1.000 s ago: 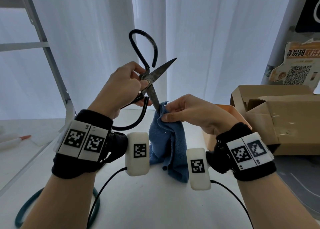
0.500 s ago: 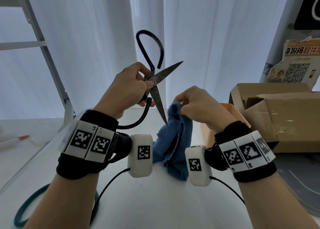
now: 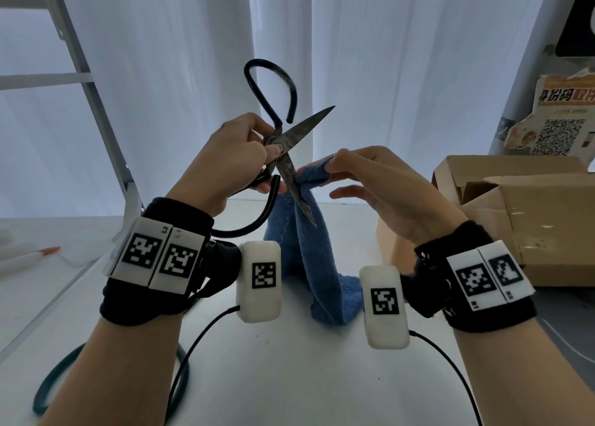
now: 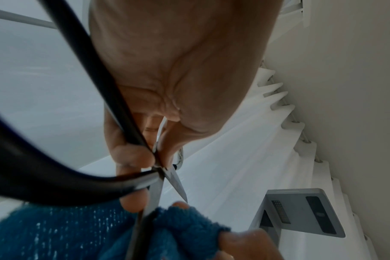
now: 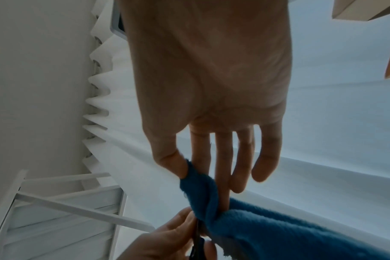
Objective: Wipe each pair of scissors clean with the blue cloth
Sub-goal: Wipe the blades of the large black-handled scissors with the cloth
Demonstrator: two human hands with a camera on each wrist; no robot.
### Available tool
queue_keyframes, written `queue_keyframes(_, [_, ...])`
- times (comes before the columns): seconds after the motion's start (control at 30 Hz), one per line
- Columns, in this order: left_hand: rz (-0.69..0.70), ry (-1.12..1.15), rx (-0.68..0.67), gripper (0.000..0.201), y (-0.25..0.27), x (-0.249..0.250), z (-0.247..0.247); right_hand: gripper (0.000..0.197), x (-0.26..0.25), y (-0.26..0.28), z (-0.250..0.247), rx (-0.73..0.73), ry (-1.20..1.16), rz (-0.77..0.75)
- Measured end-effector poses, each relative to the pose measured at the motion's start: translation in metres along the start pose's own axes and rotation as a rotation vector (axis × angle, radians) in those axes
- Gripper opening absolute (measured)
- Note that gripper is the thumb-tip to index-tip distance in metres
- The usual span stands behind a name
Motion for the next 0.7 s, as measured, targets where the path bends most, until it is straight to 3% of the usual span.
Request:
queue_keyframes(0.17, [0.001,0.000,0.010,0.016,0.000,0.000,-0.003,0.037,0.001,-0.001,-0.001,-0.080,-0.079,0.043])
queue_keyframes(0.3, [0.004,0.025,0.006,0.016,0.001,0.004,-0.001,0.012,0.003,-0.003,0.004,-0.045,-0.033,-0.005])
queue_keyframes(0.4, [0.014,0.034,-0.004,0.017,0.002,0.006,0.001,0.027,0.007,-0.008,0.009,-0.045,-0.091,0.016])
queue_keyframes(0.53, [0.034,0.025,-0.015,0.017,0.002,0.007,0.004,0.028,0.010,-0.012,0.017,-0.093,-0.011,0.057])
queue_keyframes(0.7, [0.040,0.016,-0.003,0.017,0.002,0.005,0.005,0.018,0.010,-0.009,0.016,-0.043,0.102,0.090])
Point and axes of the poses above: each hand's wrist, its own y-axis away from the middle knuckle, its own z-axis out of the palm, x = y × z, the point moved 2 cm from there along -y, towards the middle knuckle, and after that the axes turned 15 degrees about z, right-handed, at the moved point
